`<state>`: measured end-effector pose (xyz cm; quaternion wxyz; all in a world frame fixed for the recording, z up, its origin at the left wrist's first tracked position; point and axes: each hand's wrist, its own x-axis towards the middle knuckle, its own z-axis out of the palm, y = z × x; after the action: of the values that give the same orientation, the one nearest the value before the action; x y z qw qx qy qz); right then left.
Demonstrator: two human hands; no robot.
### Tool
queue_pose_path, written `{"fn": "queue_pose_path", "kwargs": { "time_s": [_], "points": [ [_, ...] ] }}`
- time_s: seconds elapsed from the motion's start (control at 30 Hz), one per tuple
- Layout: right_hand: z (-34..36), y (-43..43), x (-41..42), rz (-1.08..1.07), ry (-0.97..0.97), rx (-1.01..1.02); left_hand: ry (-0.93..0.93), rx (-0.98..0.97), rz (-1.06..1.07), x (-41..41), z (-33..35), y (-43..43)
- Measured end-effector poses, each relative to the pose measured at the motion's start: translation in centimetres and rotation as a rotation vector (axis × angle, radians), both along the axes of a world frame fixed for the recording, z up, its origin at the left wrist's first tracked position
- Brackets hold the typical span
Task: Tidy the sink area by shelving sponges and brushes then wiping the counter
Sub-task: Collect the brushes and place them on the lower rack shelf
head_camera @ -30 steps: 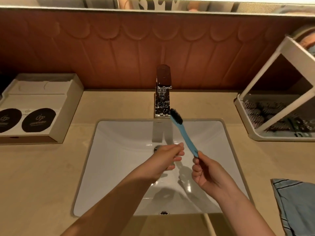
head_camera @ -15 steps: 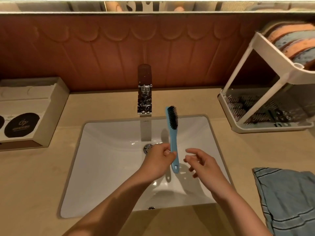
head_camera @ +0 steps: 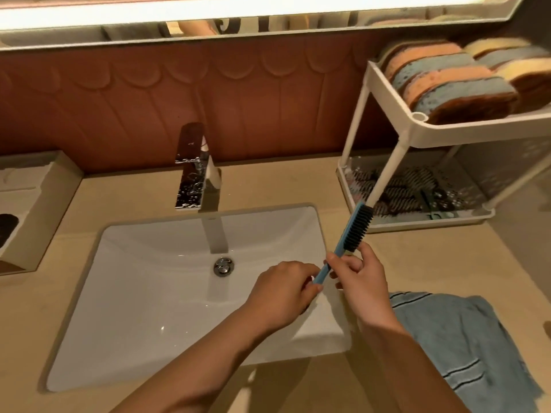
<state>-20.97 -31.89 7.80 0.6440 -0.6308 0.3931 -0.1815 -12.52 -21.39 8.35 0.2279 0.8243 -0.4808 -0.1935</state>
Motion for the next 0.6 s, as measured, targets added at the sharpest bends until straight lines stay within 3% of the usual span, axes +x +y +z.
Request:
{"fn": "queue_pose_path", "kwargs": {
  "time_s": [0.3,0.6],
  "points": [
    [-0.7,-10.1,-5.2,-0.104,0.014,0.038,0.274,-0.027,-0.013,-2.7,-0.2,-9.8],
    [-0.9,-21.8,-5.3,-0.126,0.098,0.042,0.428,-0.38,0.407,-1.5,0.3,-18.0]
  ]
}}
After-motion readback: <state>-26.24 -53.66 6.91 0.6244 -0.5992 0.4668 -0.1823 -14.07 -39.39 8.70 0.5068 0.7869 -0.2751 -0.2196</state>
